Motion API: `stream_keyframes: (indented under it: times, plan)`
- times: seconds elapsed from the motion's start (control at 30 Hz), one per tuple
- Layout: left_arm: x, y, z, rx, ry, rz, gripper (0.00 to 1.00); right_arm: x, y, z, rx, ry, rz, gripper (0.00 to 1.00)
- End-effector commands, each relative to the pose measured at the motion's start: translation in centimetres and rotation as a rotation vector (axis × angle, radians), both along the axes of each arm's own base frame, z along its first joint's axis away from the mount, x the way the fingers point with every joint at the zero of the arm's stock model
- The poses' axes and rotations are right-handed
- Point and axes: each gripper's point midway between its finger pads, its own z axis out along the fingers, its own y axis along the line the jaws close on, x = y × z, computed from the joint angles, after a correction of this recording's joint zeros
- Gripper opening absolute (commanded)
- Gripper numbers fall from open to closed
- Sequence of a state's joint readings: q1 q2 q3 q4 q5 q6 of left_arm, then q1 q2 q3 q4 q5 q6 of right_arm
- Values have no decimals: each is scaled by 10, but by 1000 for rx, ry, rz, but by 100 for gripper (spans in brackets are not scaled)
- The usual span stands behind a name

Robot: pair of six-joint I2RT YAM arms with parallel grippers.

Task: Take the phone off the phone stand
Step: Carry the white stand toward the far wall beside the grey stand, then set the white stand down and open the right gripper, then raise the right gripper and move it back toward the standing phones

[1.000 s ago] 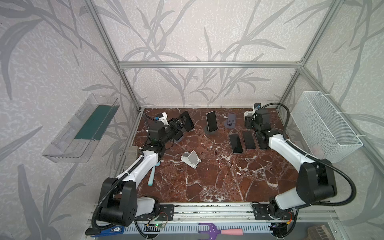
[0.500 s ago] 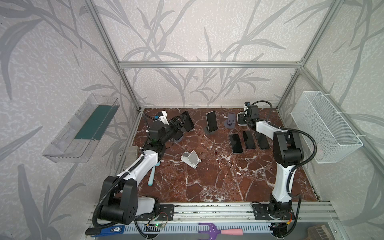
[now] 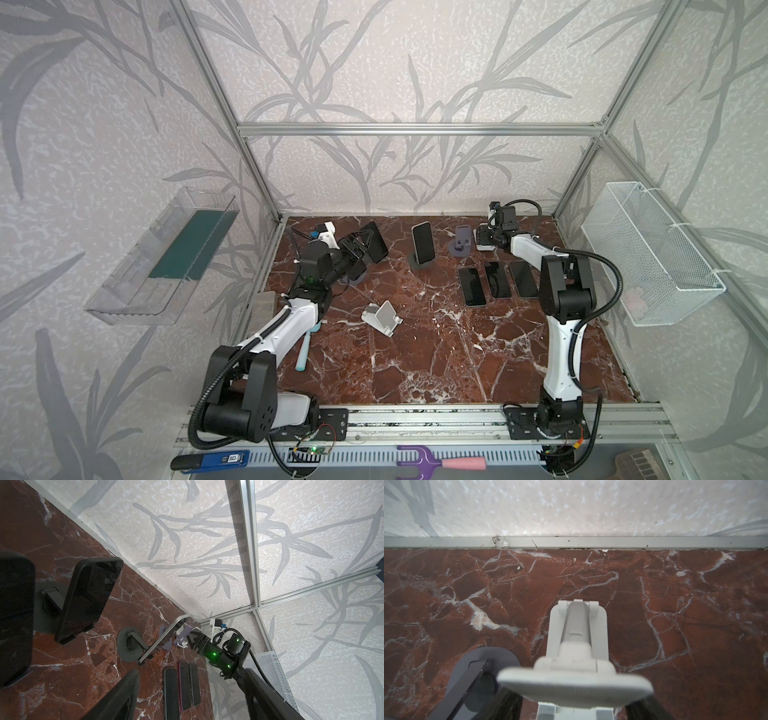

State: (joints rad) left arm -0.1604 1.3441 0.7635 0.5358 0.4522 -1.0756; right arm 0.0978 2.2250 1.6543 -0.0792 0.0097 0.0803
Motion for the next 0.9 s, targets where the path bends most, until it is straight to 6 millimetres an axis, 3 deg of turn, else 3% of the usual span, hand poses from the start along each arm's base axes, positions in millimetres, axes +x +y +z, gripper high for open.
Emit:
stream_keyframes:
  times: [0.0, 0.13, 0.23, 0.27, 0.33, 0.43, 0.57, 0.63, 0.7, 0.73, 0.77, 0.8, 0.87]
  plan:
    - [-1, -2, 9, -20, -32, -16, 79, -2, 0, 2, 8, 11, 2, 85]
    - [-1, -2, 6, -18, -25, -17, 79, -2, -2, 25, 35, -16, -30, 91]
    - [-1, -4, 7, -18, -30, -23, 79, -6, -5, 57, 35, -61, -65, 93]
    - [-1, -3, 9, -14, -36, -22, 79, -9, -8, 65, 26, -74, -86, 100]
    - [-1, -2, 10, -9, -40, -20, 79, -22, -12, 90, 34, -91, -145, 99]
    - [-1, -4, 13, -9, -46, -33, 80, -50, 6, 138, 117, -193, -171, 99]
    - [-2, -3, 13, 22, -52, -26, 81, -96, 46, 180, 168, -307, -110, 99]
    - [-2, -1, 13, 37, -56, -17, 81, -120, 69, 183, 185, -354, -64, 99]
    - [-2, 0, 11, 45, -53, -11, 81, -139, 74, 184, 241, -412, -153, 99]
    - [-2, 0, 13, 45, -55, -10, 81, -149, 84, 182, 294, -403, -102, 99]
    - [-2, 0, 12, 43, -53, -12, 81, -160, 98, 180, 356, -399, -8, 93]
    - [-2, -1, 12, 39, -51, -14, 81, -173, 112, 180, 415, -409, 95, 80]
    - [-2, 0, 13, 33, -47, -11, 81, -194, 131, 192, 551, -412, 198, 60]
